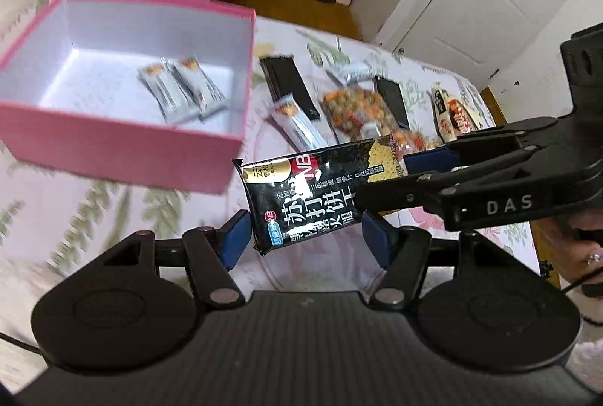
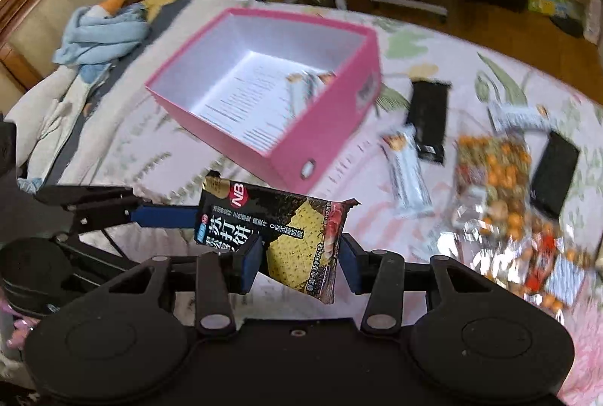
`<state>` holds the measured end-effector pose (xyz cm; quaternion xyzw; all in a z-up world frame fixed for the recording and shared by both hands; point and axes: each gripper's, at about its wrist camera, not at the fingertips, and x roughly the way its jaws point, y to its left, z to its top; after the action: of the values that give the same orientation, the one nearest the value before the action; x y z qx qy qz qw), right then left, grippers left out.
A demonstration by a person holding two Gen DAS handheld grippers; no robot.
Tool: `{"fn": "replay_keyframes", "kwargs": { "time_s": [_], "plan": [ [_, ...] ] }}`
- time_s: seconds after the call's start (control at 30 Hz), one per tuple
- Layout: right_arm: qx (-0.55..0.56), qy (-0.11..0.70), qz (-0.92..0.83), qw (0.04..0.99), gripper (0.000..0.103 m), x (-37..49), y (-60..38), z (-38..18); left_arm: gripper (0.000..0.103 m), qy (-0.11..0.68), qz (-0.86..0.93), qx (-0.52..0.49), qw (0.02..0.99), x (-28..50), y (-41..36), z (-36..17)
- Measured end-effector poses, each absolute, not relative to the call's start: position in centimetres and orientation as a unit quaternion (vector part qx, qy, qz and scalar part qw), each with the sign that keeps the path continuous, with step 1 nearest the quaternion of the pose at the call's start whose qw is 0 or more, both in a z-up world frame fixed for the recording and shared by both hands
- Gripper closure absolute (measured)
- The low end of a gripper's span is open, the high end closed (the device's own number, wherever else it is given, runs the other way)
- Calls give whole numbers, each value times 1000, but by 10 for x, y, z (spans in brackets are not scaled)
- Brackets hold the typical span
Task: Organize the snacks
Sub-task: 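Carry the NB cracker packet into the pink box and open the left gripper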
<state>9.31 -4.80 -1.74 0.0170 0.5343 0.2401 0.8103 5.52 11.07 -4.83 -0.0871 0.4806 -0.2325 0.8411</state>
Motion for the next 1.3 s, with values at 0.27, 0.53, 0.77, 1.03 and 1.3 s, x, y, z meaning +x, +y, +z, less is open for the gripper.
{"fn": "replay_keyframes", "kwargs": {
  "time_s": [0.27,0.53,0.77,1.03,1.3],
  "plan": [
    [16,495,273,825,62,126,-17,-12,40,480,-202,-72,851,98,146,-30],
    [30,510,266,817,63,187,26,-37,40,503,-164,-73,845,172,187,-44],
    [33,540,234,808,66,213,45,-67,42,536,-155,-93,825,215,209,-84],
    [-13,535,214,817,73,207,53,-78,40,533,-133,-63,833,210,198,-101],
    [-2,491,235,839,59,168,31,-32,39,510,-139,-63,847,184,184,-72]
  ]
}}
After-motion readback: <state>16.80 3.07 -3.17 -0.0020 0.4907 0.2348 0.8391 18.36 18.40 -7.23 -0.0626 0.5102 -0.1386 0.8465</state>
